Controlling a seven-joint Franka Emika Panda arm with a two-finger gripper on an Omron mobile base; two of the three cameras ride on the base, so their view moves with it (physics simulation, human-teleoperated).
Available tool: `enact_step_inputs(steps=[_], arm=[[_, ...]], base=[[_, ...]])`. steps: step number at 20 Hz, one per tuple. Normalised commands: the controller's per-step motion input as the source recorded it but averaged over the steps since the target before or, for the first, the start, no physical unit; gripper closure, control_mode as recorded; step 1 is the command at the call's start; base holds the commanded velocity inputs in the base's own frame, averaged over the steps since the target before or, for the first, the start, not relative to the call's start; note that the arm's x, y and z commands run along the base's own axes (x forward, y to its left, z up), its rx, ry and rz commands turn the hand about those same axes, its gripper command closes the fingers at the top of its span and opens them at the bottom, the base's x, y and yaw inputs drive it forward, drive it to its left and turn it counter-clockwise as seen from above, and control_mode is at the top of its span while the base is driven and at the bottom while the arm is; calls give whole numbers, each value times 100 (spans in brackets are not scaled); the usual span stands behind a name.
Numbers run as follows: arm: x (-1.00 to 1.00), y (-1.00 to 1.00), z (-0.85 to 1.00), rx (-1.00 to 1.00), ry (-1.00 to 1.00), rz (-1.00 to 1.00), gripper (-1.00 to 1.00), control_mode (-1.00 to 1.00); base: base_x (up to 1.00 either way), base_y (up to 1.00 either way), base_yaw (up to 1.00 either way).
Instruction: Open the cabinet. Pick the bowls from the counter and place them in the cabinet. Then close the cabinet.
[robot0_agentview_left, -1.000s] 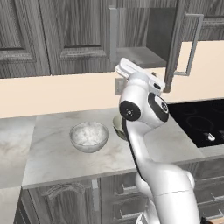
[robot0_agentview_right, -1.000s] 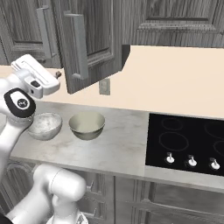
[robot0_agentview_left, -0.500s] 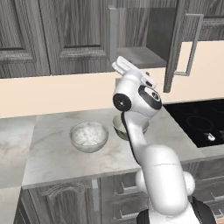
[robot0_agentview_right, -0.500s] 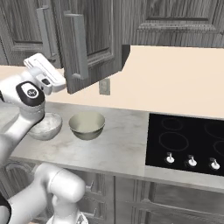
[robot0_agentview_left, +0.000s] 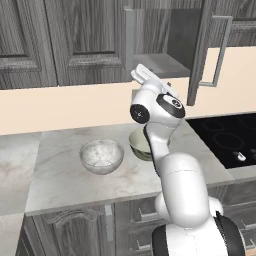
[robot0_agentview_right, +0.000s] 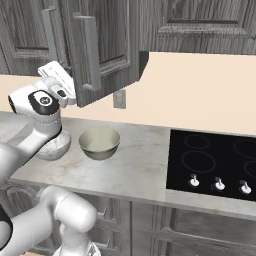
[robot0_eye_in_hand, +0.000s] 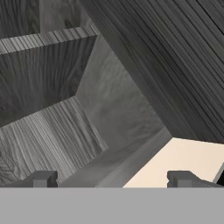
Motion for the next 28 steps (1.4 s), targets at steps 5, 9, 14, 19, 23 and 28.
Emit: enact_step_inputs(steps=[5,9,14,19,23,28], arm=[[1,-29,0,0,-1,0,-100,-100],[8,-27,0,0,-3,0,-100,-100],[-9,-43,0,1,-12,-2,-100,-100],[-49,-40,4,0,-36,-5,-100,-100],[-27,-54,9,2,-36,-4,-100,-100],[30,-76,0,11,-8,-1,-100,-100]], base=[[0,0,0],[0,0,0],[0,0,0],[0,0,0],[0,0,0],[0,0,0]])
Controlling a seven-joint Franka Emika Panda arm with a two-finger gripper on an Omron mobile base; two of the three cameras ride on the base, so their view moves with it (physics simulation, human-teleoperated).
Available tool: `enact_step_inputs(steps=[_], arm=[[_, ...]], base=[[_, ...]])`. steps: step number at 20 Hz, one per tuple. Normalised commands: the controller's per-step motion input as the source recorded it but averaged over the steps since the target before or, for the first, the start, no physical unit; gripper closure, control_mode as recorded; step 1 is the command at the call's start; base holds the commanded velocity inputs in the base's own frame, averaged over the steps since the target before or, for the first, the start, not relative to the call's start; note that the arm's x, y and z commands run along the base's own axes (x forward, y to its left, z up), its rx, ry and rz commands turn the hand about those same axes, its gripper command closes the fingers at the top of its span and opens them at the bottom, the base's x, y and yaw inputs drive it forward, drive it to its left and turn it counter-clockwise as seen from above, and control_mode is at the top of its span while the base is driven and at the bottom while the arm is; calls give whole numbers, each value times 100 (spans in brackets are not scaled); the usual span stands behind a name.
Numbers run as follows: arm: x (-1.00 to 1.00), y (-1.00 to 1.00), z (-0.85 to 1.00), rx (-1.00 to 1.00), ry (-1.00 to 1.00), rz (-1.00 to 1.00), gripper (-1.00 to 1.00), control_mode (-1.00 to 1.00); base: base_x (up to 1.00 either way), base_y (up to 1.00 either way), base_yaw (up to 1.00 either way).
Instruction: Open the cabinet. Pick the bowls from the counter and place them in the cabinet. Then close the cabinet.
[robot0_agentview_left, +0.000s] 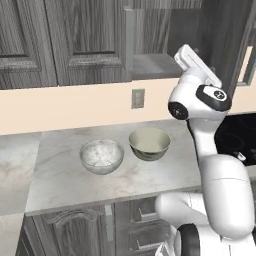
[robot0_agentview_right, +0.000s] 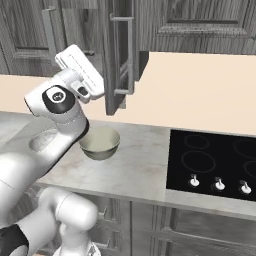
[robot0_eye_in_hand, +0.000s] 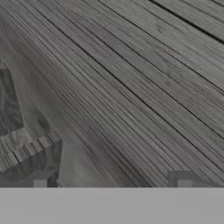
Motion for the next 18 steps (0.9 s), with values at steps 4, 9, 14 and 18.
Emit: enact_step_inputs(steps=[4,9,14,18], arm=[[76,-91,0,15,2,0,-100,-100],[59,-94,0,15,1,0,-100,-100],[0,-49,0,8,-2,0,-100,-100],[-20,8,-2,0,-1,-3,-100,-100]], base=[[0,0,0],[0,0,0],[0,0,0],[0,0,0]])
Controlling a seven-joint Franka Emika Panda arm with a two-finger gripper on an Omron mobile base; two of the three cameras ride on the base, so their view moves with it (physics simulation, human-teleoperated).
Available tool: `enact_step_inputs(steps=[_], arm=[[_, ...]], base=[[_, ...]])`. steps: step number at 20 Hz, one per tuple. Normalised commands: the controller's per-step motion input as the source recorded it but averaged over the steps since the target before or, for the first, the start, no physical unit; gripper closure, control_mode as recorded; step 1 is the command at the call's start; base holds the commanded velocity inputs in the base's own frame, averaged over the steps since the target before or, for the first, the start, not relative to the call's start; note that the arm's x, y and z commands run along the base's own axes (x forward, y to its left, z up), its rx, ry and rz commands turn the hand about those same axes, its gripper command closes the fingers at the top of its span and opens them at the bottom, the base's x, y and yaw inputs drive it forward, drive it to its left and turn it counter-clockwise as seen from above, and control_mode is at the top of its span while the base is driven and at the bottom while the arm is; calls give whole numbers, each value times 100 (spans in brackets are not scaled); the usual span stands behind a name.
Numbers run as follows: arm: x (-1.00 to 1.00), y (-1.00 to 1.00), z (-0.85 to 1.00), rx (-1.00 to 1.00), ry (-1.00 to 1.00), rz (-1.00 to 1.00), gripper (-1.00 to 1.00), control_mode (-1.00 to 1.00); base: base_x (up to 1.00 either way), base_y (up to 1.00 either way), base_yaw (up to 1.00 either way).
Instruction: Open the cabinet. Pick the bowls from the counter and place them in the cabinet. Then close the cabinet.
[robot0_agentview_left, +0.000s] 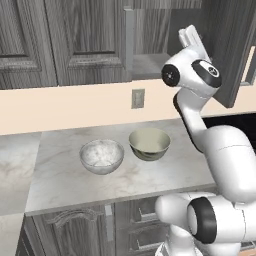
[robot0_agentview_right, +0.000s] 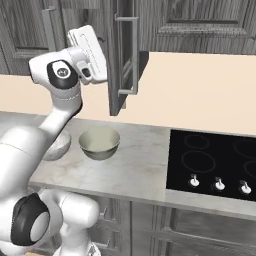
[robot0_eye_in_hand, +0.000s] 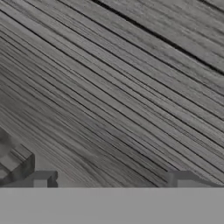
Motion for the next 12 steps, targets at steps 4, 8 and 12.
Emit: enact_step_inputs(steps=[4,8,12], arm=[[-52,54,14,-13,-14,10,-100,-100],[-27,58,11,-21,-1,17,-100,-100],[-3,30,5,-16,20,27,-100,-100]], base=[[0,0,0],[0,0,0],[0,0,0]])
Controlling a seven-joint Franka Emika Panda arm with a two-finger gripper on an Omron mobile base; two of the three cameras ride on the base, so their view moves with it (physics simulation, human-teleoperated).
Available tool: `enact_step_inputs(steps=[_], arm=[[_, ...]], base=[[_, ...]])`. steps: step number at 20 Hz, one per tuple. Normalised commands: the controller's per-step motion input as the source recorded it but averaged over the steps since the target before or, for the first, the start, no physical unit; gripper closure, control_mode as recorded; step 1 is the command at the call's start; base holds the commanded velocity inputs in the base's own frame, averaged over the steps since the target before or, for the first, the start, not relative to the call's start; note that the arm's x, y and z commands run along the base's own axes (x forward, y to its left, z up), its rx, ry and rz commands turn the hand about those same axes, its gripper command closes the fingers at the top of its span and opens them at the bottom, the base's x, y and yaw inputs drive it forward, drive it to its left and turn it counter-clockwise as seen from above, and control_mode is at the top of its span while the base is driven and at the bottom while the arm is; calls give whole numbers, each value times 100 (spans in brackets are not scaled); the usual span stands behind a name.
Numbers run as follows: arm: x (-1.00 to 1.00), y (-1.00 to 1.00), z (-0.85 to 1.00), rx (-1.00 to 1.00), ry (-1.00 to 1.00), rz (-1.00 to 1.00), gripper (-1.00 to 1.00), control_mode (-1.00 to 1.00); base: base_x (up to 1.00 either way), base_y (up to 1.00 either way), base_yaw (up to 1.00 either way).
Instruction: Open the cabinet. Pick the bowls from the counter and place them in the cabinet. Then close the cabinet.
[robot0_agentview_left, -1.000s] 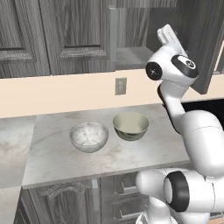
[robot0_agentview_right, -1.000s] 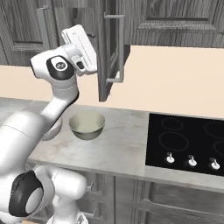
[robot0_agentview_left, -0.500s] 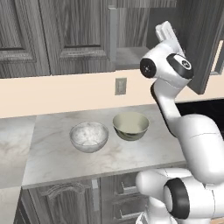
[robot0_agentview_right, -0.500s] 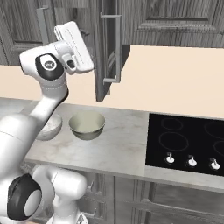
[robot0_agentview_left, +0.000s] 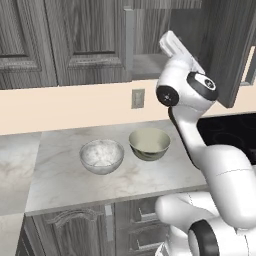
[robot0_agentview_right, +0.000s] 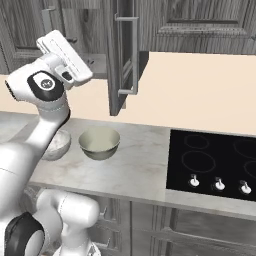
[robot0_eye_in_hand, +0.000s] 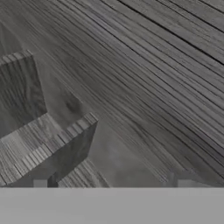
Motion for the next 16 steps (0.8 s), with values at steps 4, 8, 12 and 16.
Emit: enact_step_inputs(steps=[4,8,12,16], arm=[[0,30,12,-20,28,27,-100,-100],[-8,51,14,-29,6,14,-100,-100],[-20,43,17,-32,-3,5,-100,-100],[0,12,3,-16,0,0,-100,-100]], base=[[0,0,0],[0,0,0],[0,0,0],[0,0,0]])
